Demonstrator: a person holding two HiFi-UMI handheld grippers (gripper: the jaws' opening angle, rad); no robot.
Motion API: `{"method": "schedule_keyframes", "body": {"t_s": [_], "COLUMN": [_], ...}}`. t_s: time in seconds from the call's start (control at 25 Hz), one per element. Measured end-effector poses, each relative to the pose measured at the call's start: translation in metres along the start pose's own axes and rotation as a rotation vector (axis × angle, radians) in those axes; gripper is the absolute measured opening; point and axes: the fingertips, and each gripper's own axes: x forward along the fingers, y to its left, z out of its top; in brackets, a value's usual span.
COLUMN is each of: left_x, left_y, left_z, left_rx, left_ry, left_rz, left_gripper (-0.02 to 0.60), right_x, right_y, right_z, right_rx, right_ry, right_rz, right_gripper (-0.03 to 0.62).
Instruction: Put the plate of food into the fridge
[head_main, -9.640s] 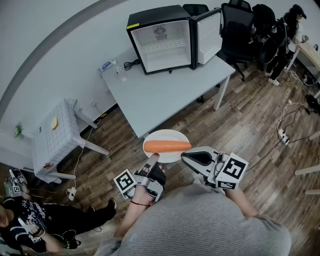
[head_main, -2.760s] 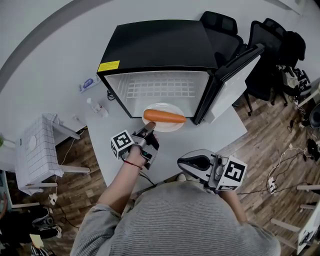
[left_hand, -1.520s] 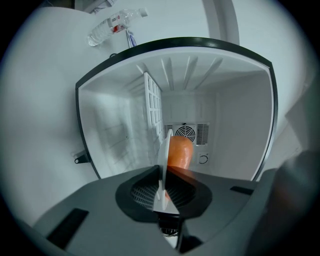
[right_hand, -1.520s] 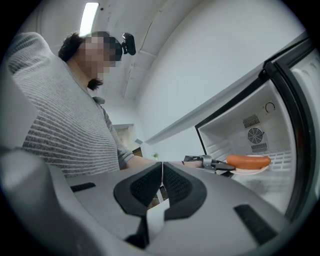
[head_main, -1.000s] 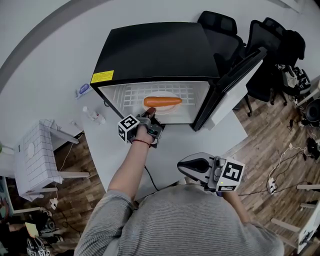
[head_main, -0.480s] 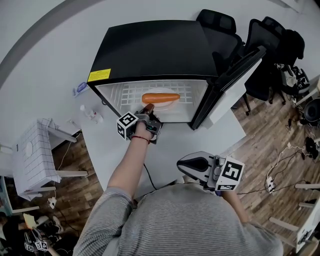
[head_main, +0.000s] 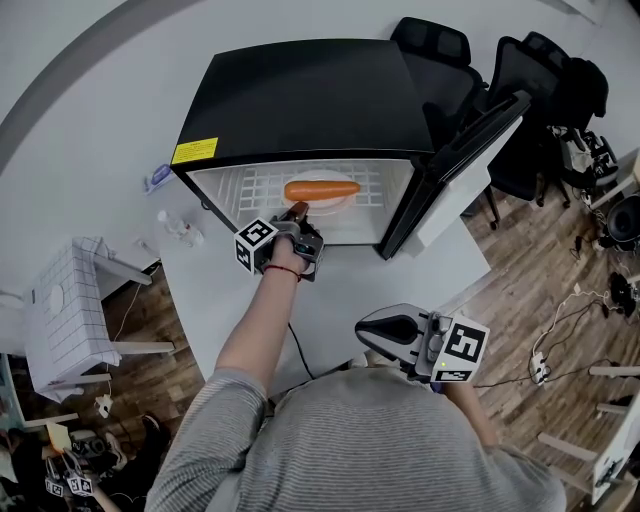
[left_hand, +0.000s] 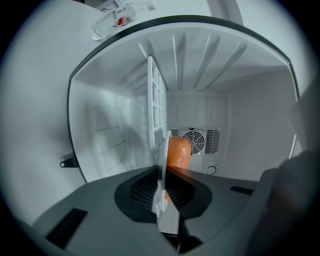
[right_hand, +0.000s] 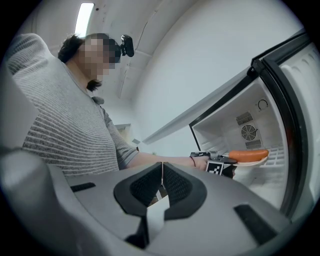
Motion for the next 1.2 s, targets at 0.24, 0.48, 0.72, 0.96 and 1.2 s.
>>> {"method": "schedule_keyframes", "body": {"t_s": [0.24,0.48,0.72,0.96,1.2], "left_x": [0.003,0.003,0.001,-0.004,-0.014], "left_y": [0.000,-0.005,-0.007,-0.001,-0.003], "left_z": [0.000,0.000,-0.001,-0.006,-0.009], "left_rx": [0.011,0.054,0.093,0.088,0.139], "left_ry": [0.006,0.020,0.054,0.080,0.101], "left_rz": [0.005,-0.017,-0.037,-0.041,-0.042], "left_gripper": [0.034,0.057,0.094,0.187,0.232], "right_x": [0.000,0.000,-0.001,-0.001,0.002], "right_y": [-0.002,0.001,0.003,0.005,0.011], "right_z": [0.000,0.001,-0.001,-0.002,-0.002], "right_rx": [0.001,0.006,0.009,0.009,0.003], "right_ry": [-0.002,-0.005,-0.005,-0.007,-0.003], "right_rz": [-0.003,0.005,0.002,0.007,0.021], "right_gripper": [0.015,0.015,0.015,0.015,0.015]}}
